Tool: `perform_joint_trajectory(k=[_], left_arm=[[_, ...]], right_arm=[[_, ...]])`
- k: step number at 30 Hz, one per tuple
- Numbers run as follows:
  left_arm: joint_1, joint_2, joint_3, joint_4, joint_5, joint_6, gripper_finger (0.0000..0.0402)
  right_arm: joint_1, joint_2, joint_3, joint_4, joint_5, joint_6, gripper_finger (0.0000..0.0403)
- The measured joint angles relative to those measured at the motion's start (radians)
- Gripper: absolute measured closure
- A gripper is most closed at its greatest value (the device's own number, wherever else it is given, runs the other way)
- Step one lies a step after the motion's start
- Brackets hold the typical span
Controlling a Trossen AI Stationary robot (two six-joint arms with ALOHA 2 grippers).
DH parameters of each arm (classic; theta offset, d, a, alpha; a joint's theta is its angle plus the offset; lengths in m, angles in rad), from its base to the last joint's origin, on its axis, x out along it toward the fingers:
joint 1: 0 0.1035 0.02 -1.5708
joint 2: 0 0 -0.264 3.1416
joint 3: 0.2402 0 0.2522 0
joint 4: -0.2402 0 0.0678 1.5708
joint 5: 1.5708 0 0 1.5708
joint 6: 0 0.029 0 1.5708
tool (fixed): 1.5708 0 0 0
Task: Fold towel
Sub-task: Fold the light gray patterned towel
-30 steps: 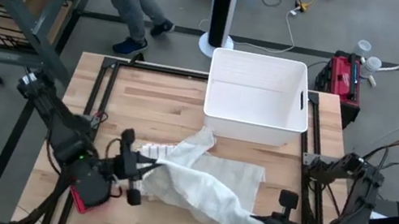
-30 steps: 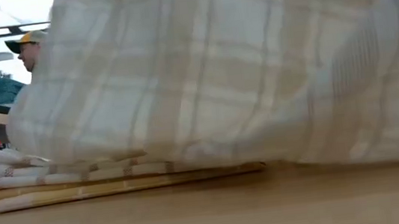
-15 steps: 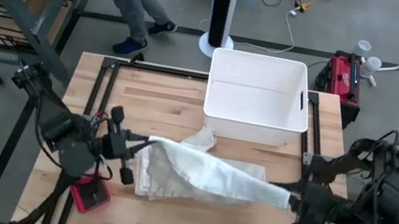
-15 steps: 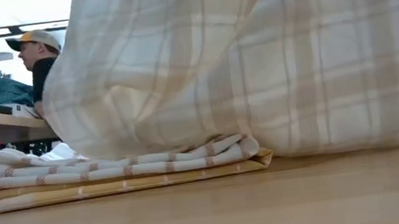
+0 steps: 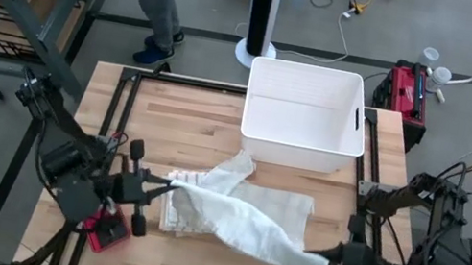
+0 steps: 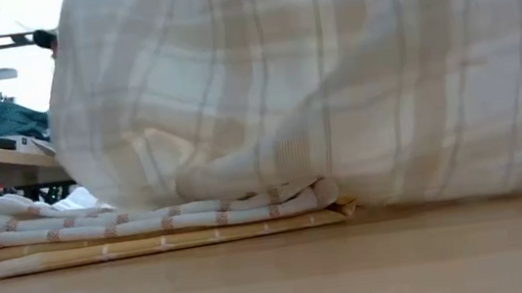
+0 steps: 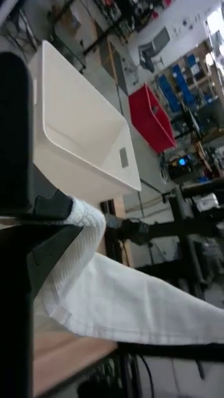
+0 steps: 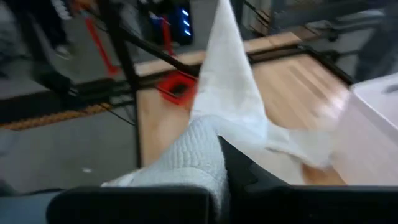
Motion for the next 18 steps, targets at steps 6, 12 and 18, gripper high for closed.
perform_joint_trajectory(k=[6,12,18], left_arm=[[-0.052,0.001,0.119,0.005,-0.064,0.124,0.0401],[-0.086,0.003,0.283,0.003,-0.16,0.332,0.0401],[-0.084,0.003,0.42,0.001,-0.408,0.6,0.0401]], right_arm=[[0.01,-0.033,0.002,0.234,0.05,-0.264,0.0403],[0.024,-0.106,0.002,0.45,0.205,-0.574,0.0403],[0.059,-0.192,0.003,0.698,0.571,-1.032,0.0403]])
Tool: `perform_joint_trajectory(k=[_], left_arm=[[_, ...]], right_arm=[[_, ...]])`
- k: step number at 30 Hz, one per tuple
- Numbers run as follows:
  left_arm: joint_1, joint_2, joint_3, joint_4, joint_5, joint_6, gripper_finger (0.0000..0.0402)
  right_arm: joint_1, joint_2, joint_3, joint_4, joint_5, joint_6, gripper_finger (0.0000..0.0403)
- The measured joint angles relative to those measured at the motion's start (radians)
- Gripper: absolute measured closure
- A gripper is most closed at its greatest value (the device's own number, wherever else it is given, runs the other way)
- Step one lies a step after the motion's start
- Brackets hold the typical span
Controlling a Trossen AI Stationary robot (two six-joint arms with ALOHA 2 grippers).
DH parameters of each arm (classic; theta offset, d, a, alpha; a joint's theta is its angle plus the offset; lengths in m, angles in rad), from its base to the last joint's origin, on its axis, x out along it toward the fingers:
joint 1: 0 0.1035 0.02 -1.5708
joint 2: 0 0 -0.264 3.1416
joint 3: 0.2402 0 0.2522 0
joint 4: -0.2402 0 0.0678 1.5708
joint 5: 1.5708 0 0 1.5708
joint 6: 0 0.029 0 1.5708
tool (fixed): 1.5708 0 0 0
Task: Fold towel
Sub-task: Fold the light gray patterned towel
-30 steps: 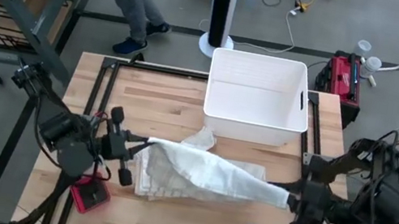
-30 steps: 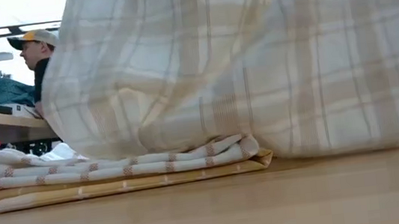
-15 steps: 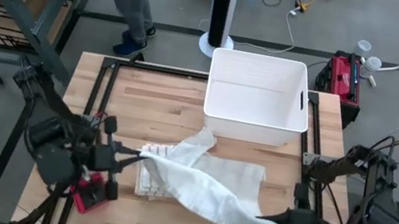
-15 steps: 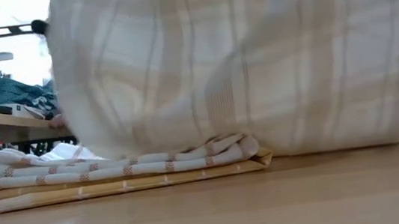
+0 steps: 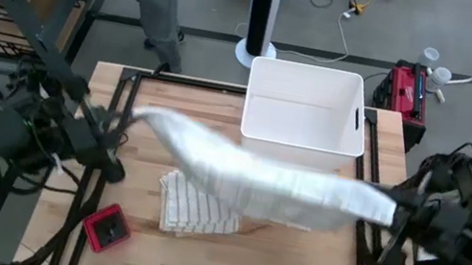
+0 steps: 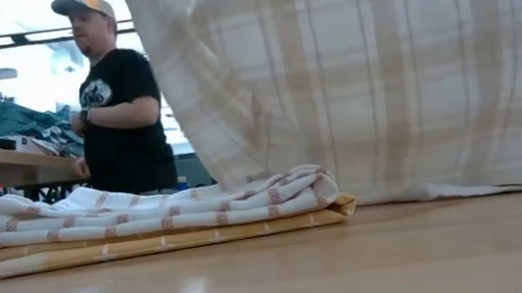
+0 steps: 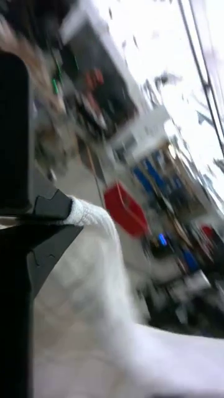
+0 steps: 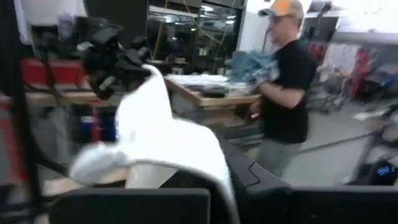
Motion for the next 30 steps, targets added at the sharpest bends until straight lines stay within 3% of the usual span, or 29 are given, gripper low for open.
perform_joint_trajectory(k=[3,10,13,18,30], left_arm=[[0.015,0.0,0.052,-0.002,-0.076,0.113,0.0401],[0.051,0.002,0.194,-0.001,-0.078,0.258,0.0401],[0.058,0.014,0.256,0.004,-0.07,0.251,0.0401],[0.014,0.079,0.306,0.003,-0.078,0.241,0.0401],[-0.231,0.346,0.312,0.025,-0.082,0.005,0.0401]], right_arm=[[-0.008,-0.04,0.0,0.123,0.006,-0.229,0.0403],[-0.062,-0.059,0.0,0.449,0.004,-0.639,0.0403],[-0.058,-0.049,0.0,0.588,-0.064,-0.733,0.0403],[0.023,-0.014,0.0,0.714,-0.144,-0.73,0.0403],[0.215,0.193,-0.002,0.702,-0.148,-0.331,0.0403]])
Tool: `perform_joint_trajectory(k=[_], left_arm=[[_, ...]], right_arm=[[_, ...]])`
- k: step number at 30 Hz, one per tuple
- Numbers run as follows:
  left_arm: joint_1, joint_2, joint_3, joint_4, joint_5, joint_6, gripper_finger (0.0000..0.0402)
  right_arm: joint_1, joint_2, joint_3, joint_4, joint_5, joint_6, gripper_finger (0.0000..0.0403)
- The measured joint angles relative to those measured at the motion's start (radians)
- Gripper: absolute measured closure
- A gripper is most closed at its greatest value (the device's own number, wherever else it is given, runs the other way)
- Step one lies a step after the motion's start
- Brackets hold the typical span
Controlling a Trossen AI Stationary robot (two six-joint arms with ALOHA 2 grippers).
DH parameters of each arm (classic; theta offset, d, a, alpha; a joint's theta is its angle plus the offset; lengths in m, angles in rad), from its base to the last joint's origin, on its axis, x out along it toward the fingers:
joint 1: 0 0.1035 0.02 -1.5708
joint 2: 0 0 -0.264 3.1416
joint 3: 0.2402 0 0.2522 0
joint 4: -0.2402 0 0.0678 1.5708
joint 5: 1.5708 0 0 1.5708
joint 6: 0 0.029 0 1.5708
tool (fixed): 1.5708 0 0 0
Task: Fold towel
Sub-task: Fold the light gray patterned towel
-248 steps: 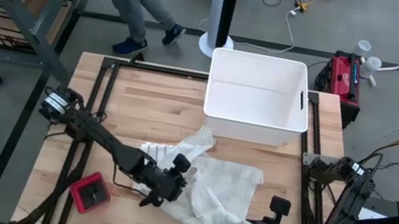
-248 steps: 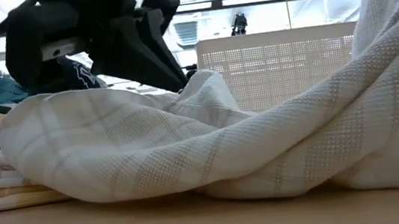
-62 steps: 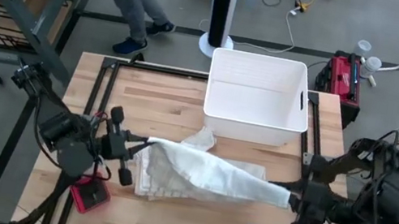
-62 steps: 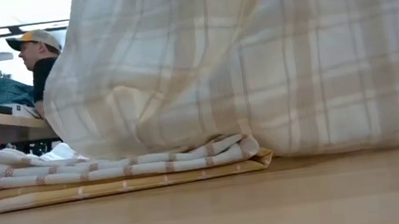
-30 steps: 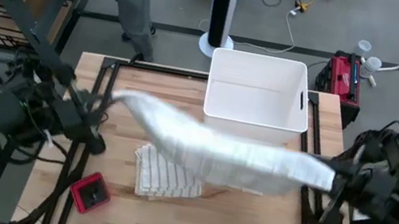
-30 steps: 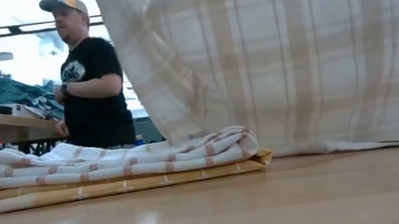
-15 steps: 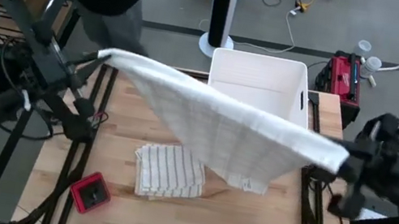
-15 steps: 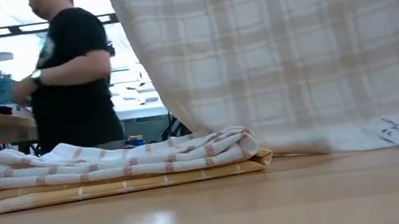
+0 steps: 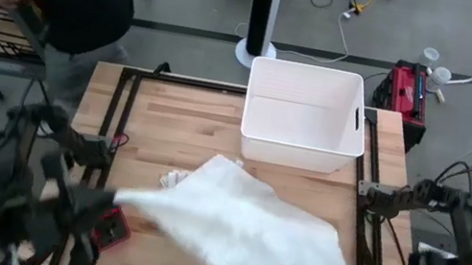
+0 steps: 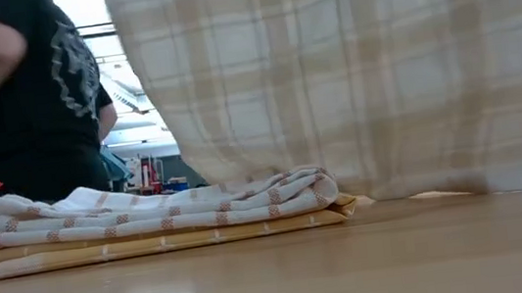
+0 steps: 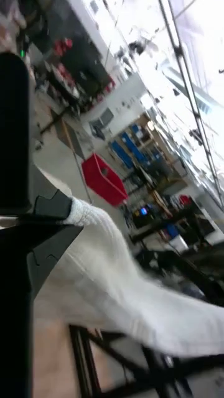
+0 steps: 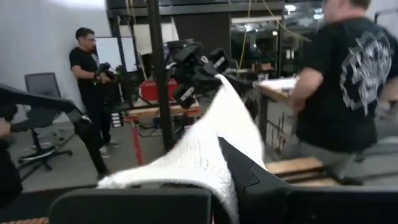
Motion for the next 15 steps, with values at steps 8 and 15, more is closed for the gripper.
perform_joint_trajectory(k=[8,15], left_arm=[[-0.06,0.188,0.008,0.015,0.005,-0.205,0.0401],[-0.085,0.269,0.027,0.078,-0.001,-0.309,0.0401]], right_arm=[[0.027,0.168,0.006,0.021,0.108,0.271,0.0403],[0.055,0.201,-0.007,0.006,0.105,0.446,0.0403]])
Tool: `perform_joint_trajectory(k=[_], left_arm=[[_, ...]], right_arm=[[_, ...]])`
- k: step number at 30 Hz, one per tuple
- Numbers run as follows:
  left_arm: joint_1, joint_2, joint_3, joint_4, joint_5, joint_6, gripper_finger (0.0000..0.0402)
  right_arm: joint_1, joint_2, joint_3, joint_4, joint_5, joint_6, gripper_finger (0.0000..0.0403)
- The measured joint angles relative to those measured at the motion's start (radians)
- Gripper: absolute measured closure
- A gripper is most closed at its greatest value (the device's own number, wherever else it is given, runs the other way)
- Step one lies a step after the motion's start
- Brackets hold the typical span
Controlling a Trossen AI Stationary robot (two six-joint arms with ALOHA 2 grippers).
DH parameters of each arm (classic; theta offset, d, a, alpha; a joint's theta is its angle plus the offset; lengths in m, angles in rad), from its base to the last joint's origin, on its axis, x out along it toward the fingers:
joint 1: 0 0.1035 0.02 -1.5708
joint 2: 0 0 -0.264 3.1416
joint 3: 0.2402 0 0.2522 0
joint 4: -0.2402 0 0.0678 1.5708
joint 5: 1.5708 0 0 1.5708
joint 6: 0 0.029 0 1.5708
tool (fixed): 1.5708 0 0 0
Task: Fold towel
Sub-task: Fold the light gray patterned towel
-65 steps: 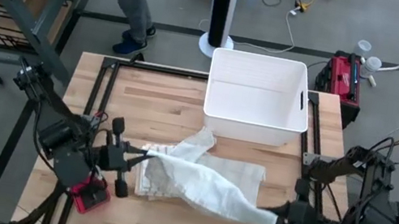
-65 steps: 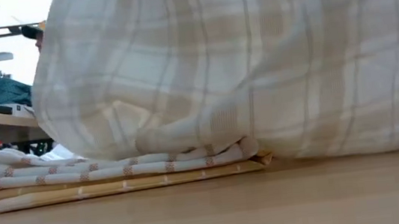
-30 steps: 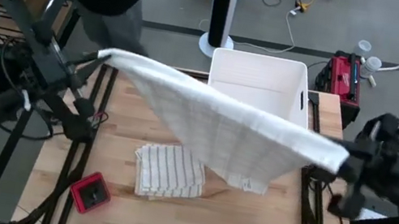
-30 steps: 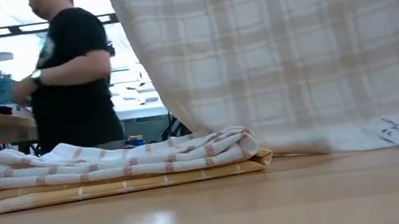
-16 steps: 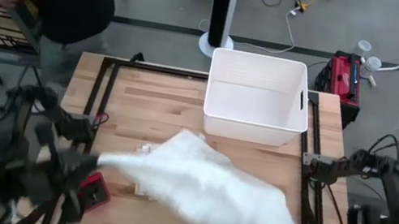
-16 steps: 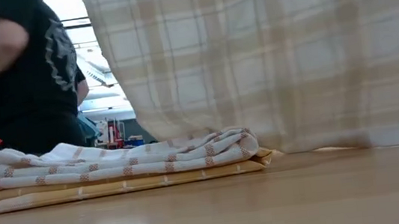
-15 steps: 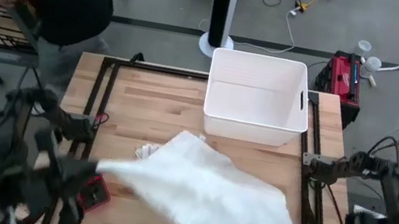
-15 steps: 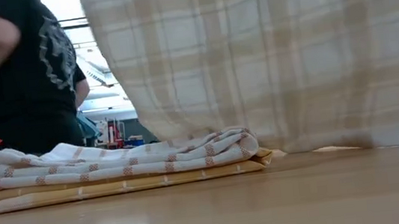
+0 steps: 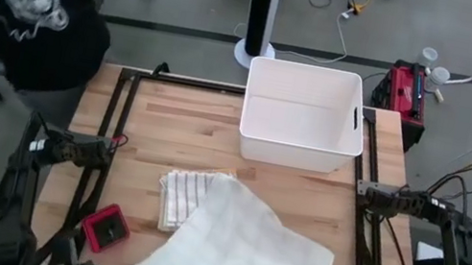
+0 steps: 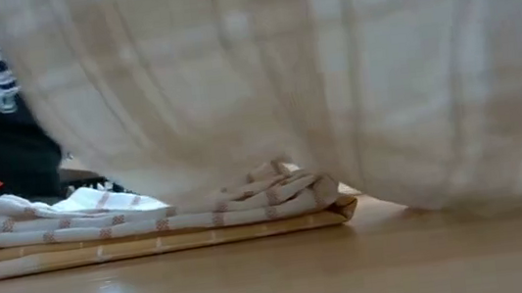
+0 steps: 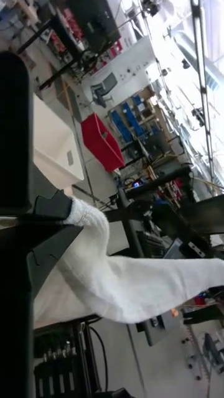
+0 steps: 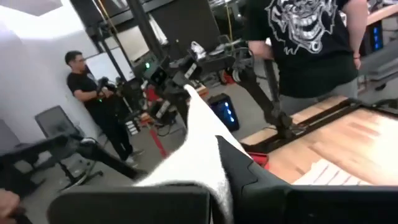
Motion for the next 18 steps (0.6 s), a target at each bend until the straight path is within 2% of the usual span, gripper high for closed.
perform_joint_trajectory(k=[3,10,15,18], left_arm=[[0.006,0.004,-0.038,-0.005,0.001,-0.065,0.0401],[0.052,-0.018,-0.174,-0.013,0.001,-0.178,0.0401],[0.112,-0.049,-0.277,-0.021,0.001,-0.227,0.0401],[0.15,-0.082,-0.356,-0.028,0.009,-0.245,0.0401]], right_arm=[[0.0,0.0,-0.009,-0.078,-0.002,0.109,0.0403],[0.0,-0.02,-0.019,-0.388,-0.041,0.469,0.0403],[-0.001,-0.031,-0.02,-0.577,-0.049,0.633,0.0403],[-0.011,-0.034,-0.021,-0.659,-0.057,0.674,0.0403]])
